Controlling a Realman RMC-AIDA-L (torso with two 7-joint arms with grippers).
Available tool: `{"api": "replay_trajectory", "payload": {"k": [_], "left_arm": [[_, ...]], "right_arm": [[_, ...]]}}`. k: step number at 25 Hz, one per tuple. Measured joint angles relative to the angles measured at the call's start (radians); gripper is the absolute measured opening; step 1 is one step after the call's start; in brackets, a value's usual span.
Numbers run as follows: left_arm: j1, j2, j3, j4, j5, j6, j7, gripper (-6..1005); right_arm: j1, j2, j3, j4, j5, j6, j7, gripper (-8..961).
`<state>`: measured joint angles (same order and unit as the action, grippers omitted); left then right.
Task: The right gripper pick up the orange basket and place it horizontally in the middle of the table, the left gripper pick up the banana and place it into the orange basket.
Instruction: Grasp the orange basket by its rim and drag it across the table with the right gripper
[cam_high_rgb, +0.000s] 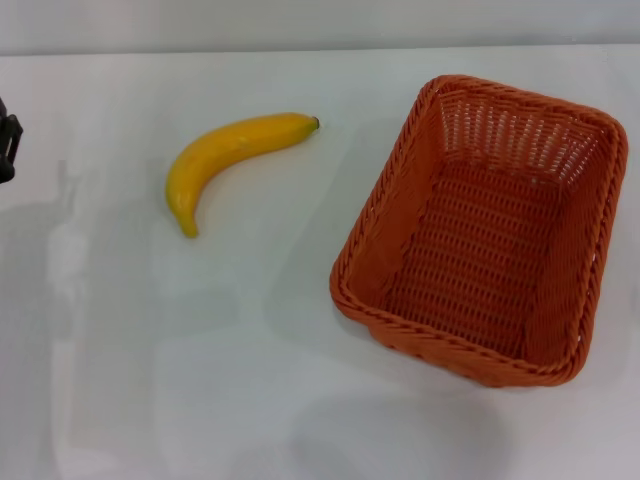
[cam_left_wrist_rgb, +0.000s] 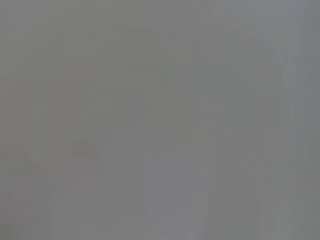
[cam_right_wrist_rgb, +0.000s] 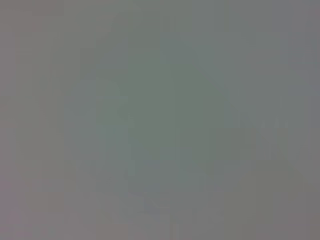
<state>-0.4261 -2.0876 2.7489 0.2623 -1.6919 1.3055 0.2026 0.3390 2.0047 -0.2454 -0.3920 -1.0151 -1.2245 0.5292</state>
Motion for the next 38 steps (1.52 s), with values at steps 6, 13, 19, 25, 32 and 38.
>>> {"api": "replay_trajectory", "payload": {"k": [6, 13, 19, 25, 32, 38], "left_arm": [[0.004, 0.0, 0.0, 0.0, 0.0, 0.0, 0.0, 880], [0.006, 0.0, 0.0, -0.001, 0.0, 0.0, -0.002, 880], [0.005, 0.0, 0.0, -0.002, 0.0, 0.0, -0.003, 880], [0.004, 0.0, 0.0, -0.005, 0.0, 0.0, -0.005, 880], [0.004, 0.0, 0.0, -0.004, 0.0, 0.0, -0.006, 880], [0.003, 0.0, 0.0, -0.005, 0.0, 0.0, -0.006, 879]], "right_arm": [[-0.001, 0.0, 0.0, 0.001, 0.001, -0.001, 0.001, 847], [0.0, 0.002, 0.0, 0.001, 0.001, -0.004, 0.004, 846], [0.0, 0.002, 0.0, 0.002, 0.001, -0.018, 0.005, 845], [-0.002, 0.002, 0.0, 0.003, 0.001, -0.028, 0.007, 845], [-0.002, -0.001, -0.008, -0.014, 0.019, -0.097, 0.129, 844], [-0.001, -0.107, -0.19, -0.074, 0.008, -0.135, 0.689, 844]]}}
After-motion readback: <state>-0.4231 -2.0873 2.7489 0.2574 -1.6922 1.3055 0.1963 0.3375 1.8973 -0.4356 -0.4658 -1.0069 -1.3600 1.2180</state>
